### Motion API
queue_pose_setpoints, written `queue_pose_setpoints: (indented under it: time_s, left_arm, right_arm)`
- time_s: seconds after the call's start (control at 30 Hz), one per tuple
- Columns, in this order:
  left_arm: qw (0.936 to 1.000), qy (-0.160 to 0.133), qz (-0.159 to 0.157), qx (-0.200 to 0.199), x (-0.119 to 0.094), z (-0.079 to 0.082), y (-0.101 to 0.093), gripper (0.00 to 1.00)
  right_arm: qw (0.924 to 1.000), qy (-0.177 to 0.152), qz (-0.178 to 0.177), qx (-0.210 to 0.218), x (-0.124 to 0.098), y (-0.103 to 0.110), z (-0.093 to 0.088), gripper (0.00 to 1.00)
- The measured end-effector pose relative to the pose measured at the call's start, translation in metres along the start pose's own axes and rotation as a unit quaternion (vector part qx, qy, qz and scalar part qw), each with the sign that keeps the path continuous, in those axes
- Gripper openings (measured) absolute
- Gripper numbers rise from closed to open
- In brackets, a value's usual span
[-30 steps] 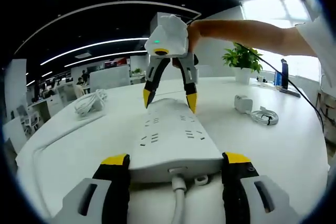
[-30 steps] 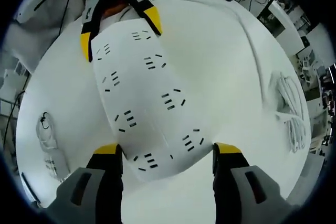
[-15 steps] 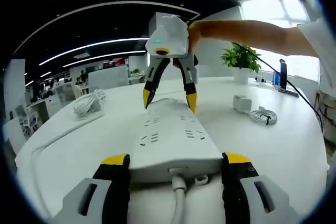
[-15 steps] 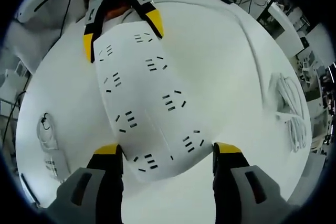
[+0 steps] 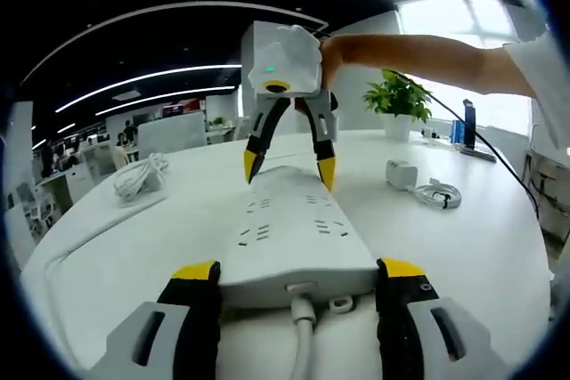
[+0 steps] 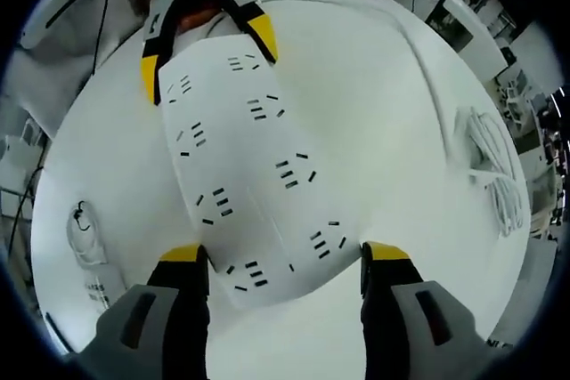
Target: Straighten the power strip on the desk, plug the charger into it
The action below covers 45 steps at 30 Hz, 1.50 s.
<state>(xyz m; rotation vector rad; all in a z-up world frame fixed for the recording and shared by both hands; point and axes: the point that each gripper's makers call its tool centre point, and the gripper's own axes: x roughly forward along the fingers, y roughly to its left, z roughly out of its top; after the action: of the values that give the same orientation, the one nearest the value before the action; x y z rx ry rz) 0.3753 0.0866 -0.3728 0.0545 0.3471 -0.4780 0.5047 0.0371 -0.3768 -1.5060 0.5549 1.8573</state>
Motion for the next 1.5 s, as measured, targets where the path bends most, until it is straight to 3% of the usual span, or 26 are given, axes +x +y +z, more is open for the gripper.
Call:
queue_pose_setpoints:
  time_s: [0.87,1.07,1.2,1.5]
  left_arm:
    - [0.9922,0.007,-0.122,0.021,0.003,0.001,0.008,0.71]
    - [0.9921,0.006,-0.123,0.021,0.003,0.001,0.006,0.71]
    - [0.9921,0.011,-0.123,0.026,0.004,0.0,0.006,0.71]
    - [0.9894,0.014,-0.14,0.034,0.003,-0.002,0.004,0.71]
  right_arm:
    - [0.9917,-0.019,-0.036,0.122,-0.006,0.025,-0.009,0.67]
    - [0.9915,-0.014,-0.035,0.124,-0.005,0.023,-0.011,0.68]
    - [0.9883,-0.008,-0.018,0.151,-0.003,0.023,-0.015,0.69]
    - [0.9854,-0.032,-0.026,0.165,-0.004,0.03,-0.015,0.69]
